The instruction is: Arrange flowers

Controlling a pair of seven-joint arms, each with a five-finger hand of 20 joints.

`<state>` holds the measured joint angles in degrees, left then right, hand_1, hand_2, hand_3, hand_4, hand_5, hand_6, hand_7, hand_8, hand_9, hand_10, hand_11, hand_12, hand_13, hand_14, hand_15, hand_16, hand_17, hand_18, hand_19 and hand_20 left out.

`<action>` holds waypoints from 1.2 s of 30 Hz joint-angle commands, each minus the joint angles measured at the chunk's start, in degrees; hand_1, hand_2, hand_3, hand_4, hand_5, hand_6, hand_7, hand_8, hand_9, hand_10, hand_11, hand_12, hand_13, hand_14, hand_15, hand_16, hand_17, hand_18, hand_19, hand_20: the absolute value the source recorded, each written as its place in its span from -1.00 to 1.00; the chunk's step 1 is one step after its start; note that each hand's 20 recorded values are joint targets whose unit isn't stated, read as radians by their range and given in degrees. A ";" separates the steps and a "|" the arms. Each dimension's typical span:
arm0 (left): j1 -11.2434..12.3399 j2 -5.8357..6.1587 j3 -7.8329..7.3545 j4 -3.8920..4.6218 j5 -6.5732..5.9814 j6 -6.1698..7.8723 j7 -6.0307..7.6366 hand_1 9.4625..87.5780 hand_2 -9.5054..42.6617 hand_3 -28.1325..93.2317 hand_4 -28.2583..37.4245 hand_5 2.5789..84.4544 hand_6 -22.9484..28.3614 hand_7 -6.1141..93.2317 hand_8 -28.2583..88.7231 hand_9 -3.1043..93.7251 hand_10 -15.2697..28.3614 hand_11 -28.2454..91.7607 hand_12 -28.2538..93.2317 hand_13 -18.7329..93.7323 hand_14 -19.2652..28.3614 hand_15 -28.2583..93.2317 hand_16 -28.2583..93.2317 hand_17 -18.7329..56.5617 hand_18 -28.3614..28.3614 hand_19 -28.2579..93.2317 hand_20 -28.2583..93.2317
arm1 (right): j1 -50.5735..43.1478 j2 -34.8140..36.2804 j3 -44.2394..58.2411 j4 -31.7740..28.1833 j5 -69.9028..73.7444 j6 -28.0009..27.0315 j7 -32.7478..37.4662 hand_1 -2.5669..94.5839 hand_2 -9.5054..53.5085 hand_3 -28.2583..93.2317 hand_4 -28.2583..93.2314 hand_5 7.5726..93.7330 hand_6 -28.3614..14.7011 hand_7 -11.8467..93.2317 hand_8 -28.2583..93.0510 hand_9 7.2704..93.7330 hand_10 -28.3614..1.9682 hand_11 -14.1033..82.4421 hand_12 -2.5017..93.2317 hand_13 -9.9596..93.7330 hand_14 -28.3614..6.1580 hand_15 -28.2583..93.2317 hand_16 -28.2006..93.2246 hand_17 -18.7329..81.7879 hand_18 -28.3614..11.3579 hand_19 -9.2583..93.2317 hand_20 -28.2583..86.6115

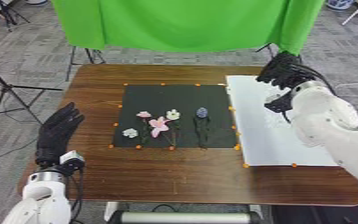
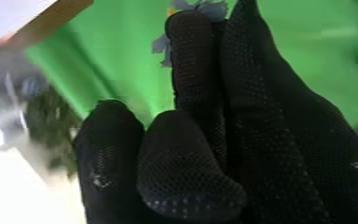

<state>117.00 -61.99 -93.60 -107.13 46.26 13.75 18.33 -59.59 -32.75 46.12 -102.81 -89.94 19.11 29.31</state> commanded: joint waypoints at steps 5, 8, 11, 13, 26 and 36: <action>0.14 -0.38 -0.07 -0.21 0.33 -0.70 -0.41 -0.17 -1.00 0.58 -0.61 0.08 -0.18 -0.50 -0.69 -0.11 0.17 -0.22 -0.38 -0.02 0.37 -0.18 -0.56 -0.21 0.33 -0.48 -0.19 | -14.37 -8.29 12.49 -9.56 21.43 5.80 -1.16 0.29 -1.00 0.50 -0.87 0.69 0.32 -0.42 -0.49 0.96 0.23 -0.56 -0.55 1.00 0.76 0.67 -0.26 0.87 -0.16 1.00 0.43; 0.36 -0.46 0.05 -0.23 0.14 -0.49 -0.15 -0.17 -1.00 0.58 -0.61 0.07 -0.18 -0.50 -0.69 -0.11 0.17 -0.22 -0.38 -0.02 0.37 -0.18 -0.56 -0.21 0.33 -0.48 -0.19 | -16.77 -10.80 12.75 -10.74 20.03 7.39 0.02 0.29 -1.00 0.50 -0.87 0.69 0.32 -0.42 -0.49 0.96 0.22 -0.56 -0.55 1.00 0.76 0.67 -0.26 0.87 -0.16 1.00 0.43; 0.39 -0.63 0.21 -0.26 0.20 -0.55 -0.21 -0.17 -1.00 0.58 -0.61 0.07 -0.18 -0.50 -0.69 -0.11 0.17 -0.22 -0.38 -0.02 0.37 -0.18 -0.56 -0.21 0.33 -0.48 -0.19 | -18.98 -12.95 12.73 -11.05 20.72 8.48 1.25 0.29 -1.00 0.50 -0.87 0.69 0.31 -0.43 -0.49 0.96 0.22 -0.56 -0.55 1.00 0.76 0.67 -0.26 0.87 -0.16 1.00 0.44; 0.52 -0.64 0.24 -0.29 0.36 -0.55 -0.20 -0.17 -1.00 0.58 -0.62 0.07 -0.18 -0.50 -0.69 -0.11 0.17 -0.22 -0.38 -0.02 0.37 -0.18 -0.56 -0.21 0.33 -0.48 -0.19 | -19.91 -14.00 12.22 -10.56 21.74 8.72 1.66 0.29 -1.00 0.50 -0.87 0.69 0.31 -0.43 -0.49 0.96 0.21 -0.56 -0.55 1.00 0.76 0.67 -0.26 0.87 -0.16 1.00 0.44; 0.32 -0.76 0.38 -0.18 0.18 -0.63 -0.25 -0.17 -1.00 0.58 -0.61 0.08 -0.19 -0.49 -0.70 -0.11 0.17 -0.22 -0.38 -0.02 0.37 -0.18 -0.56 -0.21 0.33 -0.48 -0.19 | -23.17 -16.92 11.14 -9.08 20.06 11.93 4.61 0.28 -1.00 0.51 -0.87 0.68 0.31 -0.43 -0.49 0.95 0.20 -0.56 -0.55 1.00 0.74 0.67 -0.26 0.87 -0.16 1.00 0.45; -0.27 -0.55 0.80 0.22 0.19 -1.08 -0.70 -0.18 -1.00 0.58 -0.61 0.08 -0.20 -0.49 -0.70 -0.11 0.17 -0.22 -0.38 -0.02 0.37 -0.18 -0.56 -0.22 0.33 -0.48 -0.19 | -24.17 -17.06 10.51 -7.96 18.84 11.15 5.30 0.25 -1.00 0.52 -0.85 0.66 0.33 -0.42 -0.50 0.93 0.20 -0.55 -0.55 1.00 0.73 0.67 -0.26 0.86 -0.18 1.00 0.45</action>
<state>116.80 -62.33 -93.11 -107.09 46.32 13.59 18.27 -82.26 -49.52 56.73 -111.20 -69.87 30.54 33.91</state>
